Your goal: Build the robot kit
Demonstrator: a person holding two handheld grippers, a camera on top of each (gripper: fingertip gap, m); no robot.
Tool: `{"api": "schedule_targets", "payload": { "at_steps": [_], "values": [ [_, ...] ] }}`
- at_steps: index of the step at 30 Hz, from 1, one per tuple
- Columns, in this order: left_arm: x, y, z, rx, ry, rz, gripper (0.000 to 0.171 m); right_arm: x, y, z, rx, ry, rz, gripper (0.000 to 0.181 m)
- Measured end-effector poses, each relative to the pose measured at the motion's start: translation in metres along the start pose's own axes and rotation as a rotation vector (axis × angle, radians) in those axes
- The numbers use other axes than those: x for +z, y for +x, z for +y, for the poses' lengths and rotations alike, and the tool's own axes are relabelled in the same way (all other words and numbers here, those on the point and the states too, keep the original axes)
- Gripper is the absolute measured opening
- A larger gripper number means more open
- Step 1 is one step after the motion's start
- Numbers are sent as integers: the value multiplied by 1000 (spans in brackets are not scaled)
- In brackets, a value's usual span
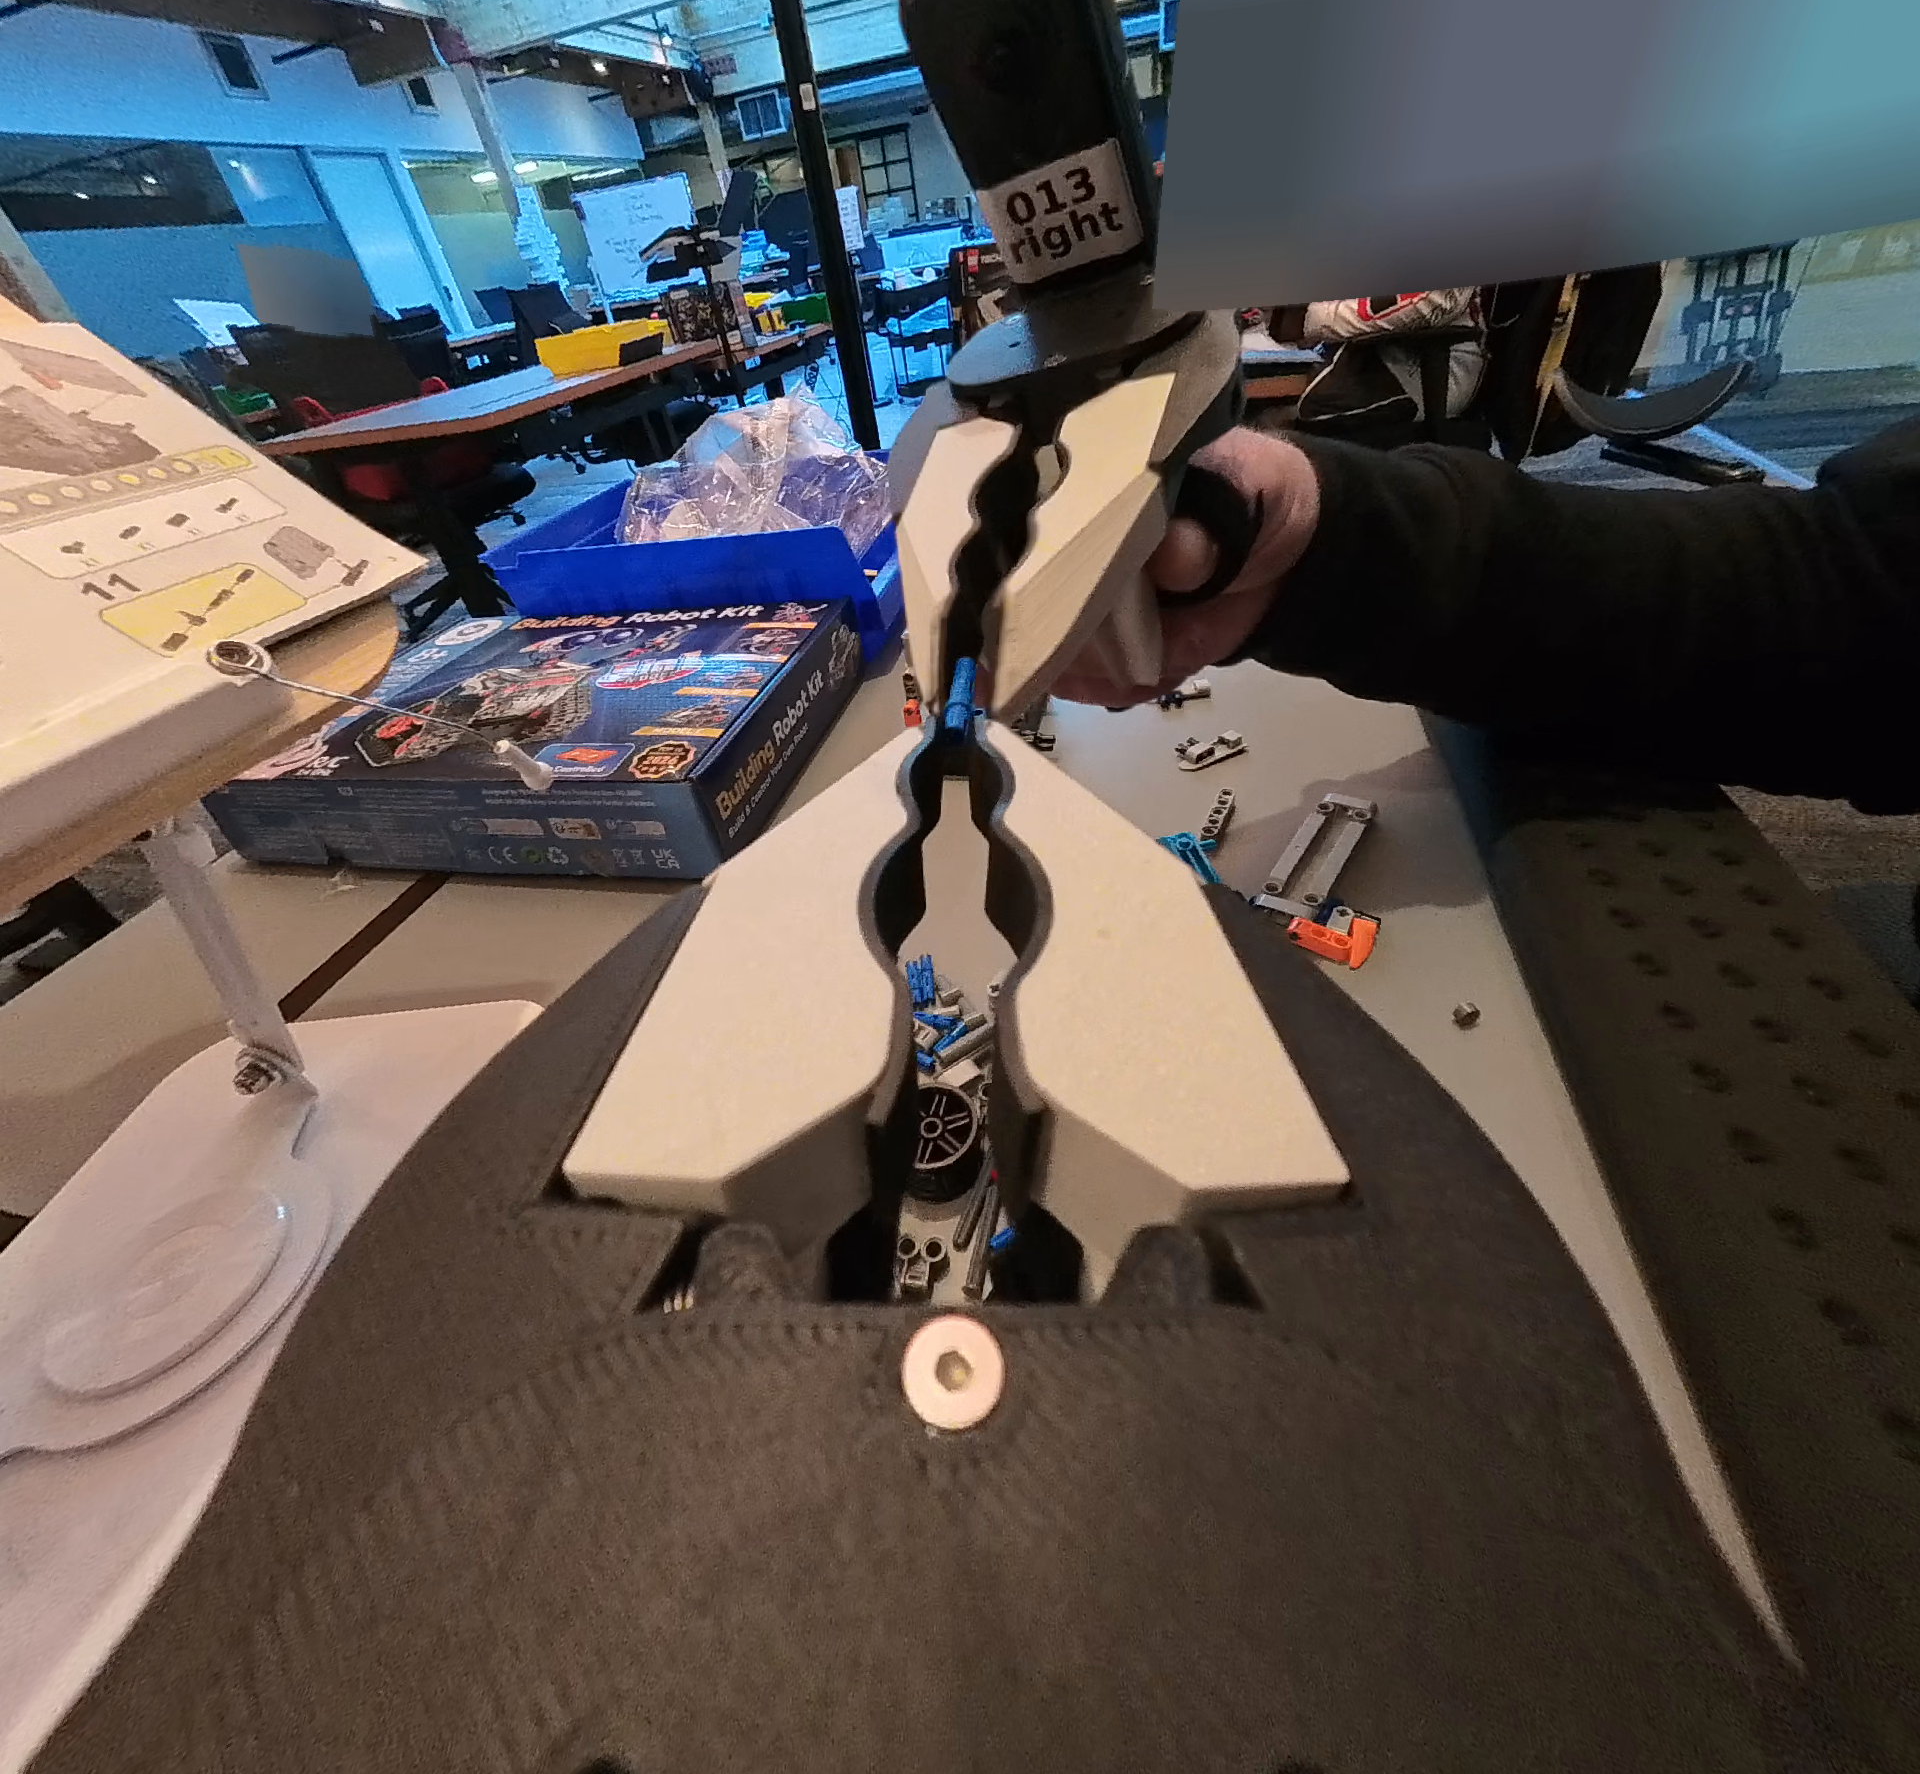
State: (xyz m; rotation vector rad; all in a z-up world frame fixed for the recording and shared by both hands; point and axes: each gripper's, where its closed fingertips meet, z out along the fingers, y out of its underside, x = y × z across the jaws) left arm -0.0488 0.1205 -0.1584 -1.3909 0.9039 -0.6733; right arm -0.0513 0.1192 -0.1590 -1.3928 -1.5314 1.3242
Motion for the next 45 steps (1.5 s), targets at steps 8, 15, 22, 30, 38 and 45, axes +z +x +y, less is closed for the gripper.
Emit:
{"api": "schedule_targets", "payload": {
  "at_steps": [8,15,22,30,38,45],
  "values": [
    [0,2,0,-5,4,13,1,0,-2,-4,-9,22,-2,1],
    [0,1,1,-4,-1,13,1,0,-2,-3,-31,15,9,0],
    [0,2,1,25,-10,-1,1,0,-3,-5,-15,36,2,1],
    [0,3,0,40,-13,-1,1,-1,-5,-7,-1,56,-16,1],
    [3,5,5,81,-49,-14,1,-3,-5,-7,-18,50,-3,1],
    [4,6,8,90,-66,-14,1,-1,-5,-6,-20,40,2,5]
  ]
}}
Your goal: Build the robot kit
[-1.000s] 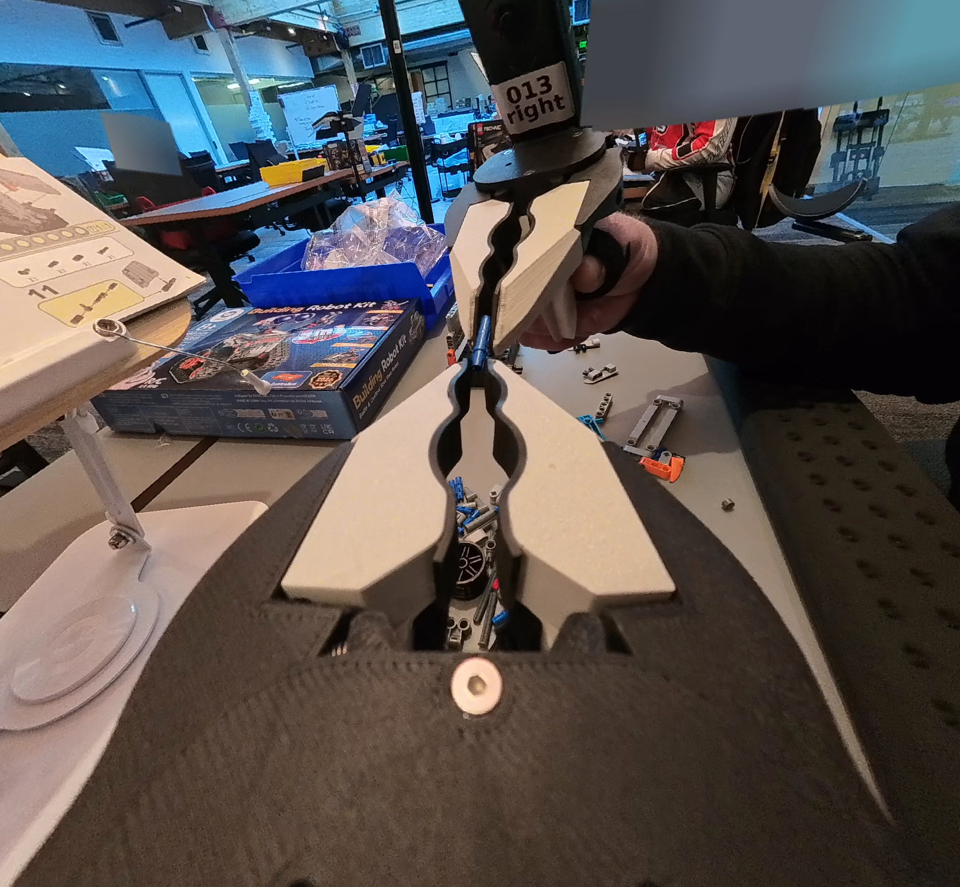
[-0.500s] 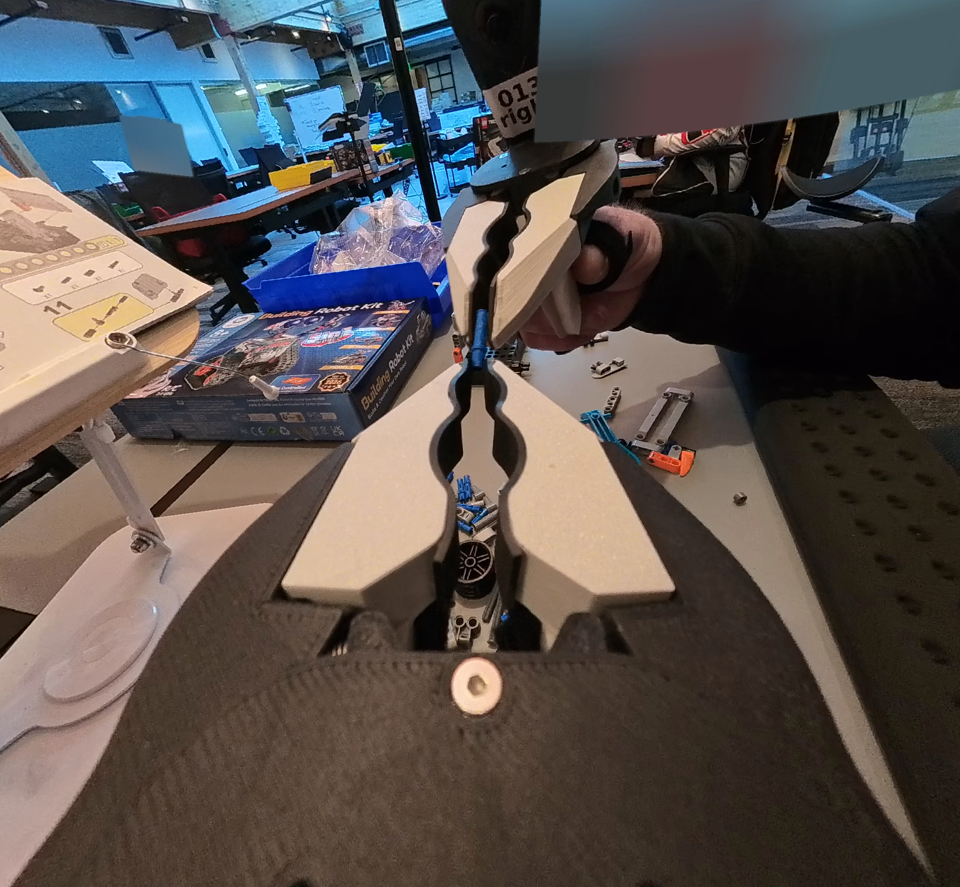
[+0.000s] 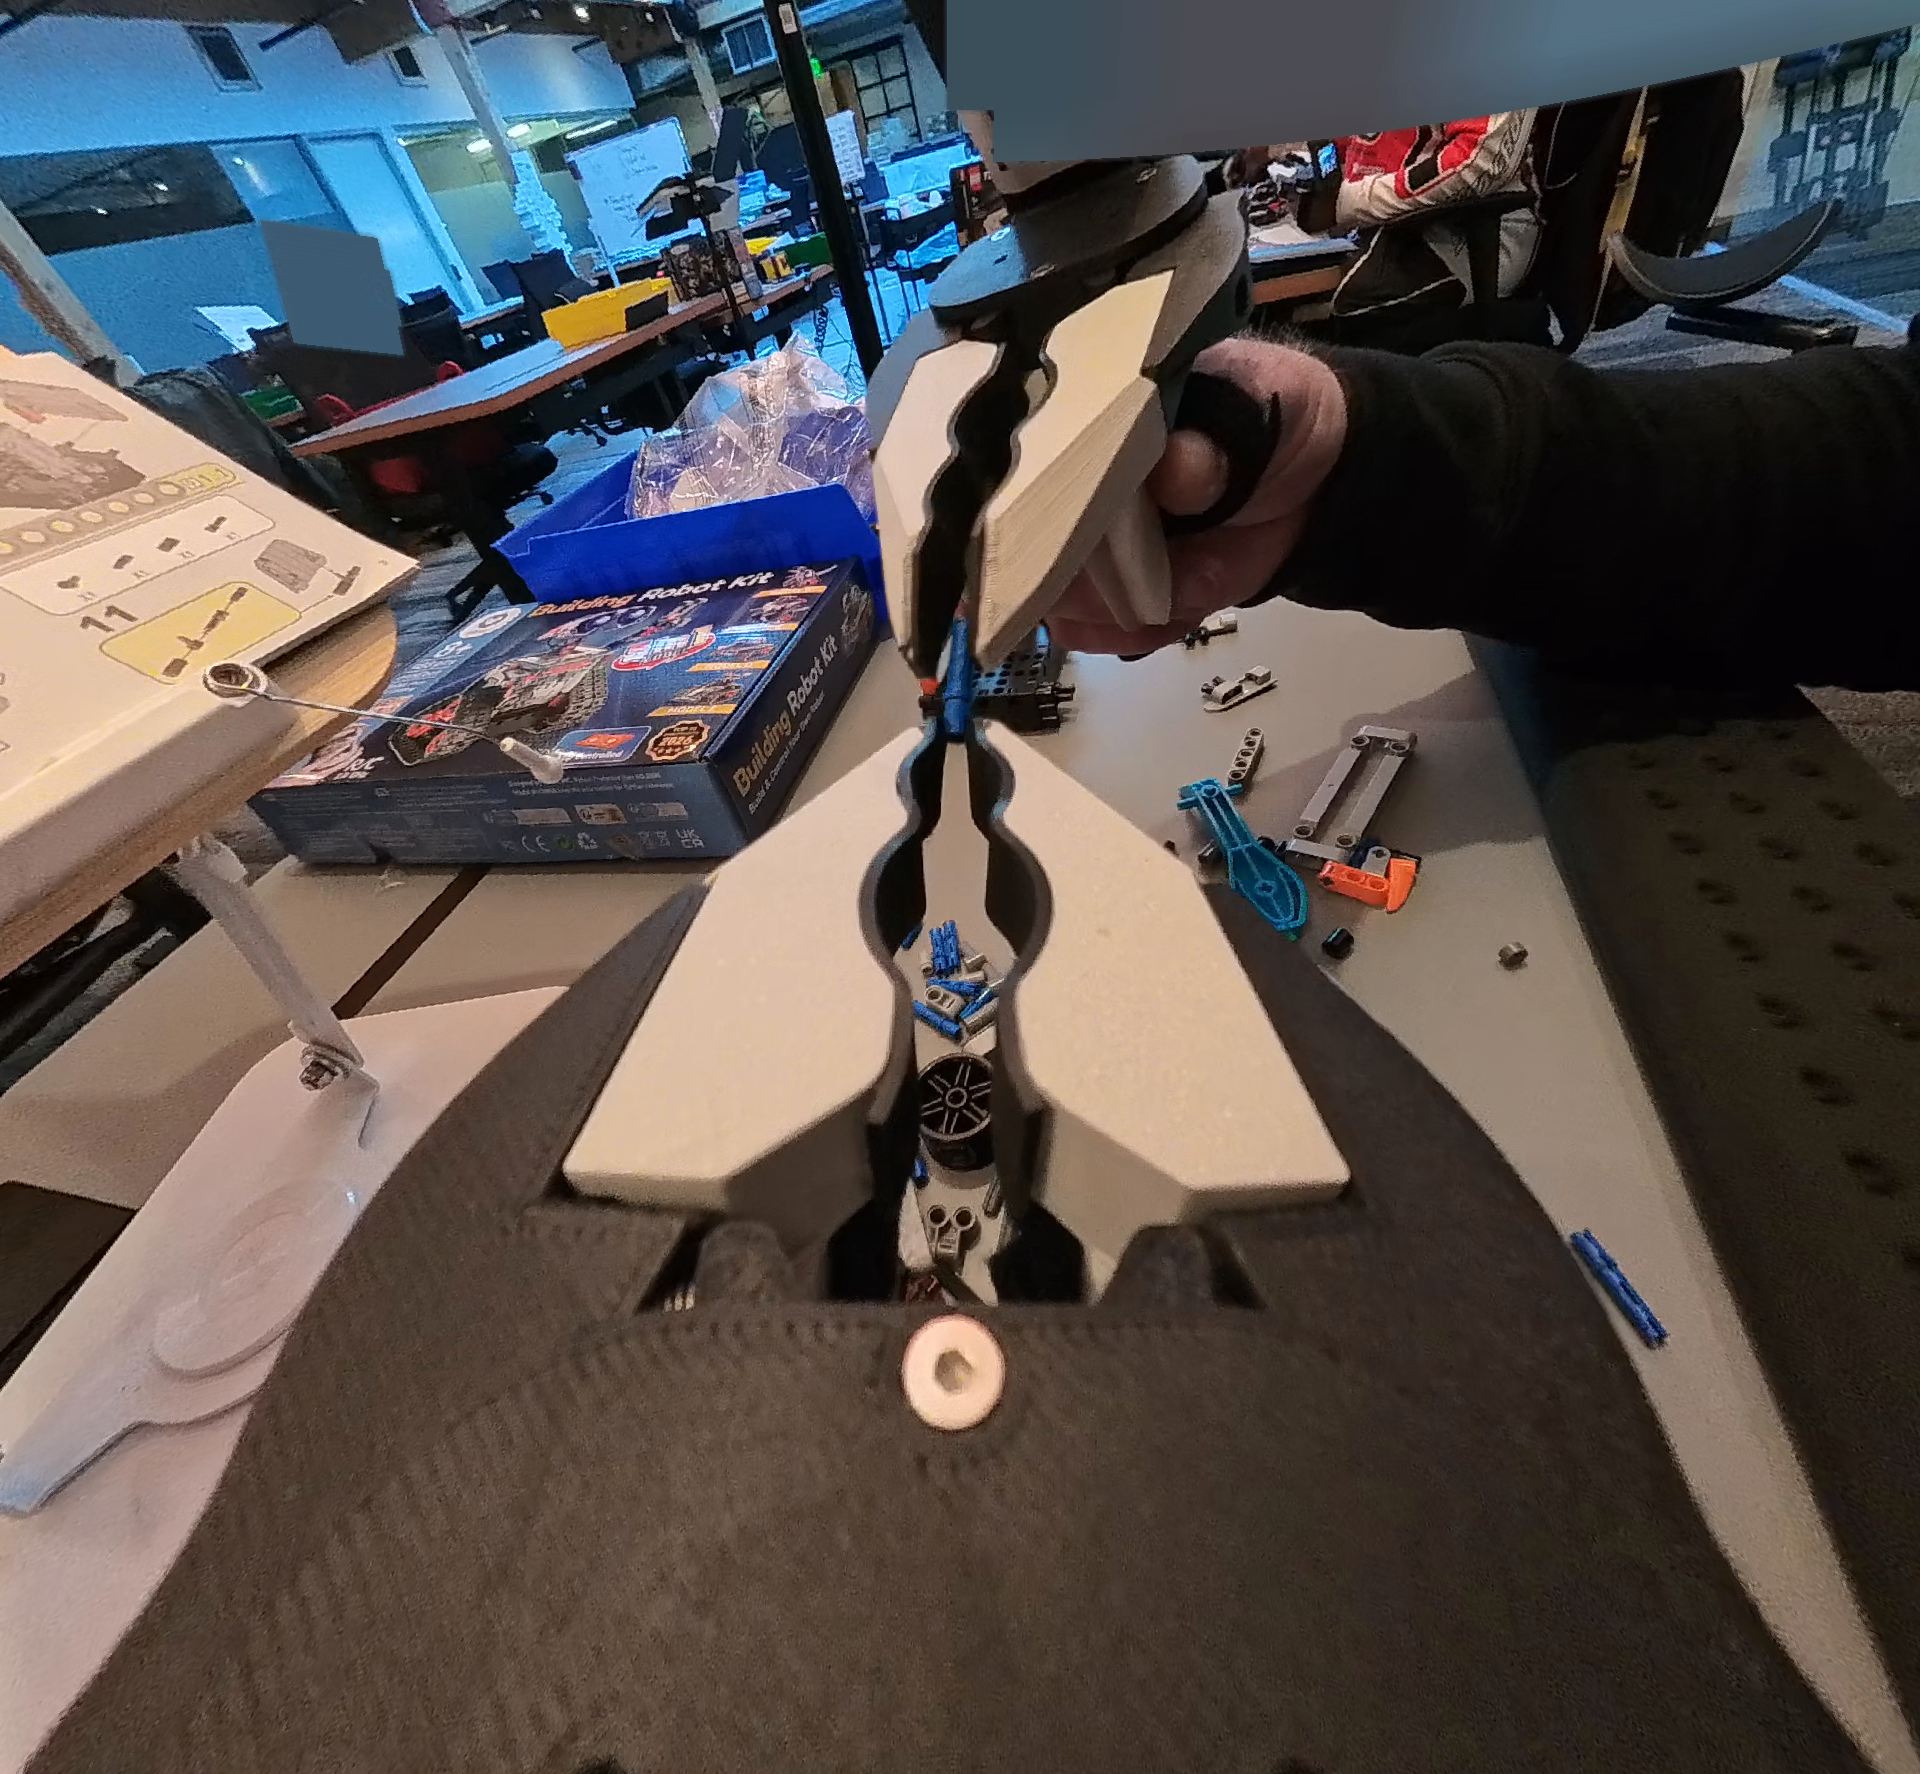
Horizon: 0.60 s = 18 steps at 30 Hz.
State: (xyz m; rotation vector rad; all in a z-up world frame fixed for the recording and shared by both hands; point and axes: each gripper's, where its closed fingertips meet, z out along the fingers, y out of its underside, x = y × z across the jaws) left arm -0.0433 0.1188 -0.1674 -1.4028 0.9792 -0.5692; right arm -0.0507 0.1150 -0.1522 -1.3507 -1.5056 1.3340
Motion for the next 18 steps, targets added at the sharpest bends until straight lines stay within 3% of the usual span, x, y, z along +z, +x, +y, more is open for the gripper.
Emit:
{"api": "schedule_targets", "payload": {
  "at_steps": [18],
  "values": [
    [14,12,0,21,-45,29,1,-16,-6,7,0,-15,20,0]
  ]
}}
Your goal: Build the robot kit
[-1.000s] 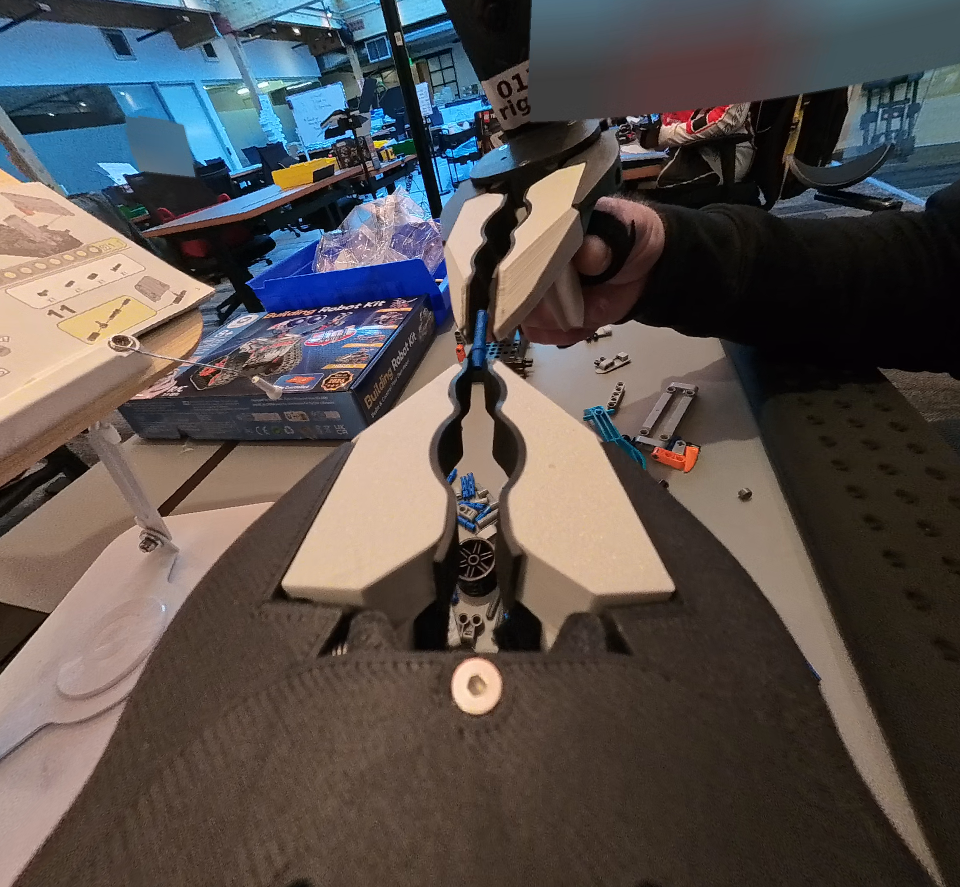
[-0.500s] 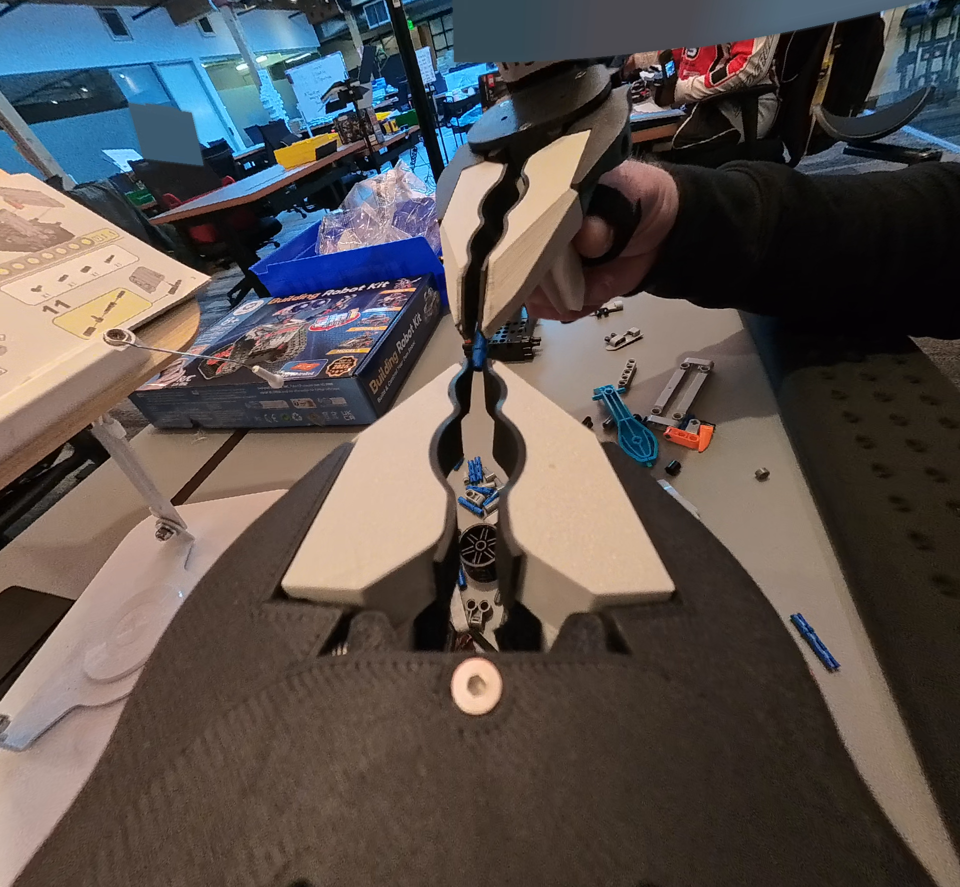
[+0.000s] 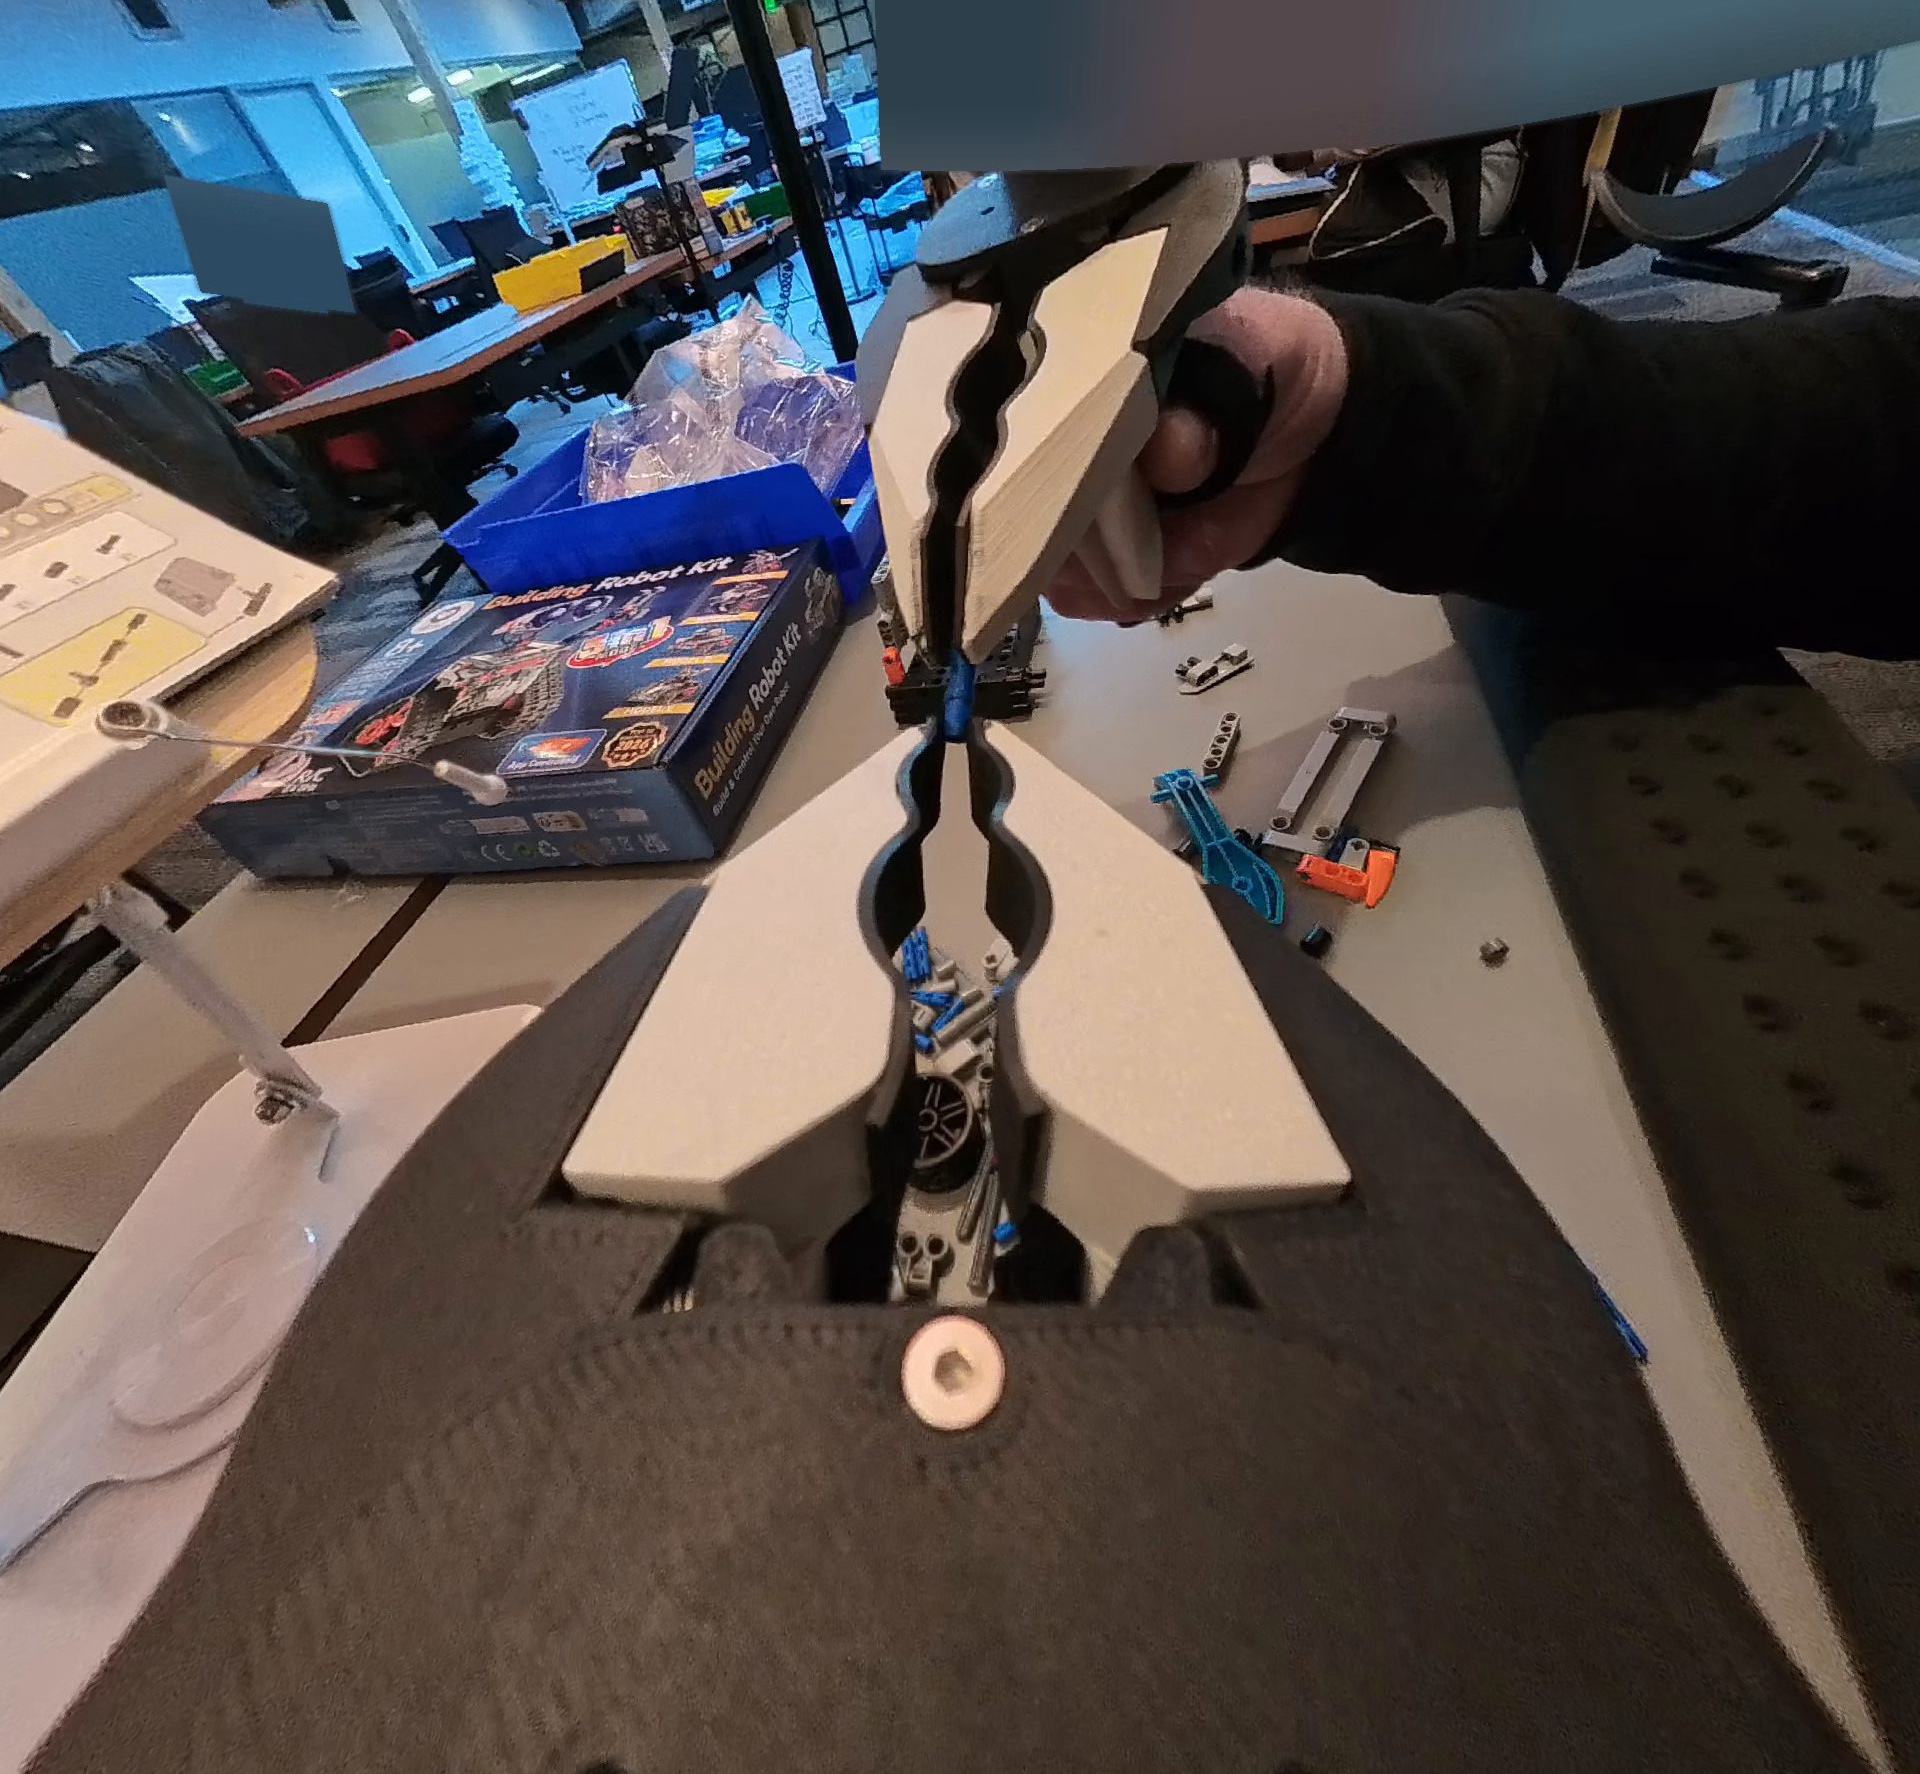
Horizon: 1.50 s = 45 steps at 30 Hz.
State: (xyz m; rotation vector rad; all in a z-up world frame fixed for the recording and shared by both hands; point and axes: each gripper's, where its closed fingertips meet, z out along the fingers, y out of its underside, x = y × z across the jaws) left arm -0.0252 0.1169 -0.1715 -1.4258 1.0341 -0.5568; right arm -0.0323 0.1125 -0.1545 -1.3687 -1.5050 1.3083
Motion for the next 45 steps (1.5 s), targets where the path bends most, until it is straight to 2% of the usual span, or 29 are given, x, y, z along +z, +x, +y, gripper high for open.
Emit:
{"api": "schedule_targets", "payload": {
  "at_steps": [10,22,28,31,35,41,45],
  "values": [
    [27,19,-11,28,-35,57,1,-24,-9,0,35,65,-10,0],
    [52,36,-21,17,3,120,1,-59,-16,11,97,148,22,0],
    [53,36,-27,-10,41,125,1,-64,-15,9,102,173,22,0],
    [52,35,-29,-20,52,124,1,-68,-13,13,95,155,39,6],
    [53,34,-25,-9,35,121,1,-66,-14,14,86,147,40,1],
    [54,37,-30,-54,73,142,2,-63,-16,14,111,161,12,1],
    [56,35,-24,-48,21,134,2,-64,-12,16,125,153,37,4]
  ]
}}
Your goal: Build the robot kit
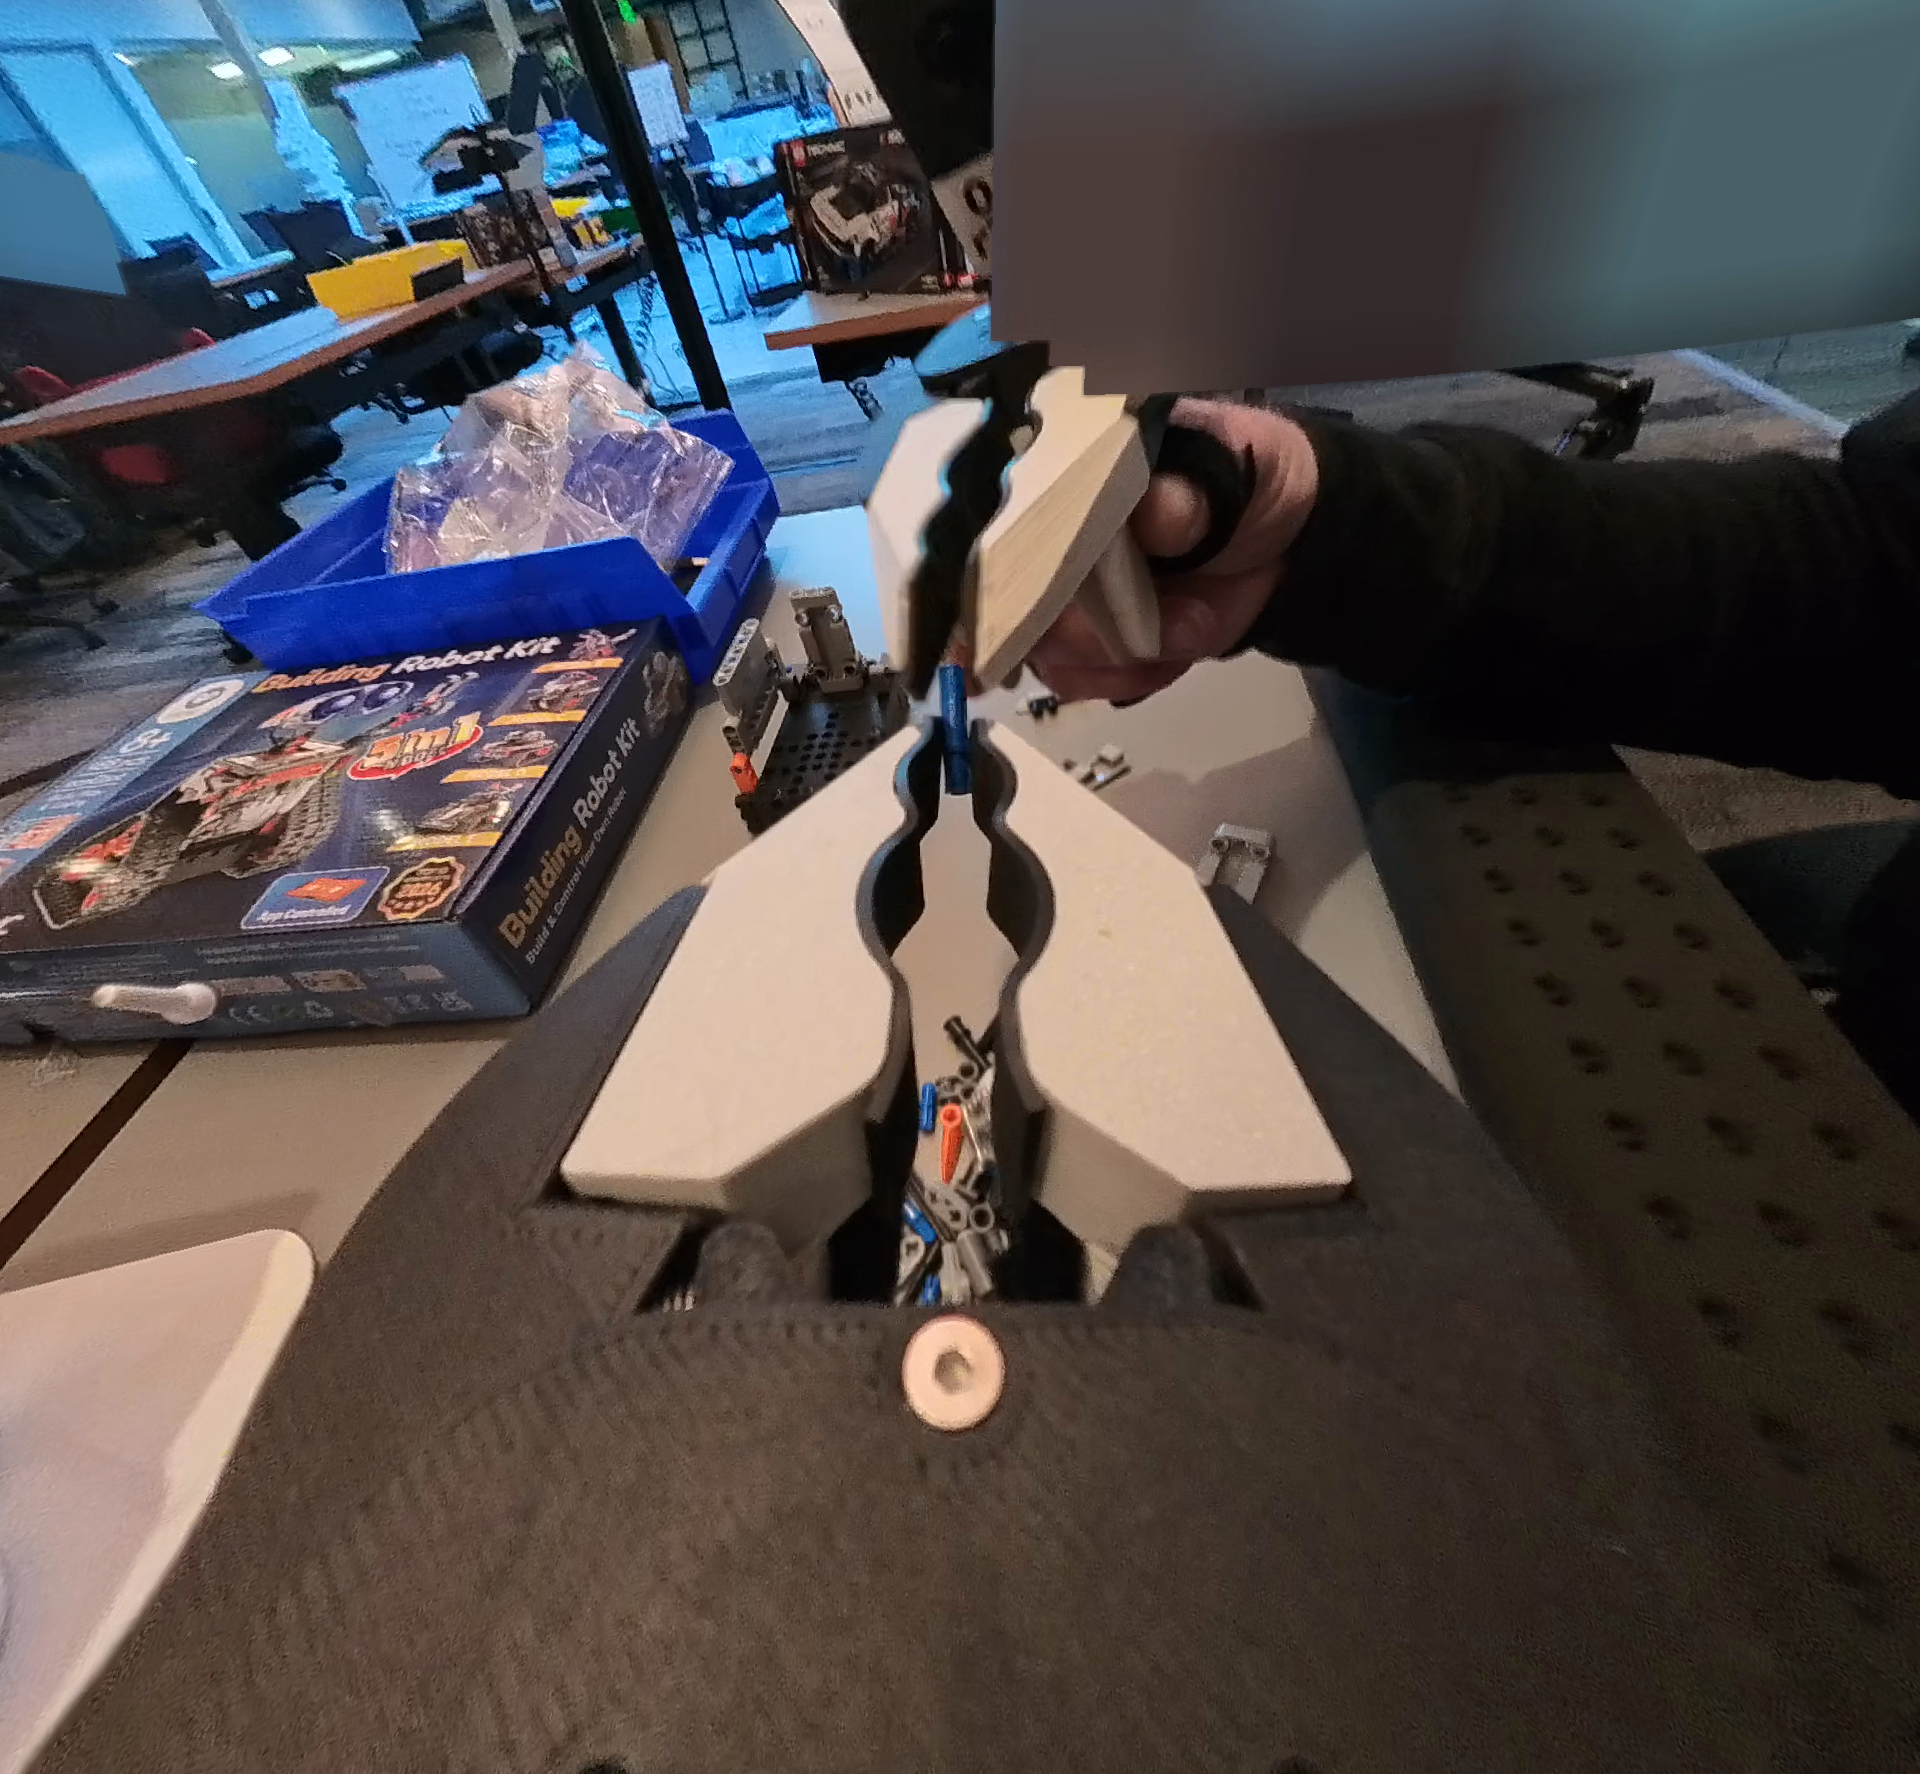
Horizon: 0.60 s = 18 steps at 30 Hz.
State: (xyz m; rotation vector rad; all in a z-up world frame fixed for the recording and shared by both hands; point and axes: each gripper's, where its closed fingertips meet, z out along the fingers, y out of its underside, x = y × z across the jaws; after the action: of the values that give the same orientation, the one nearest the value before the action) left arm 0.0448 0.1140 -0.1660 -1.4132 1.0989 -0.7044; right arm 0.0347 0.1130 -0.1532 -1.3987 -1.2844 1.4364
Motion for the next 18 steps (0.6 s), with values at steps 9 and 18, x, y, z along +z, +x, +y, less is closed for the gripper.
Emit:
{"api": "schedule_targets", "payload": {
  "at_steps": [9,18],
  "values": [
    [5,1,24,-44,-101,40,2,-72,27,98,-34,-415,408,11],
    [15,8,40,-60,-165,71,2,-86,39,171,-57,-710,510,7]
  ]
}}
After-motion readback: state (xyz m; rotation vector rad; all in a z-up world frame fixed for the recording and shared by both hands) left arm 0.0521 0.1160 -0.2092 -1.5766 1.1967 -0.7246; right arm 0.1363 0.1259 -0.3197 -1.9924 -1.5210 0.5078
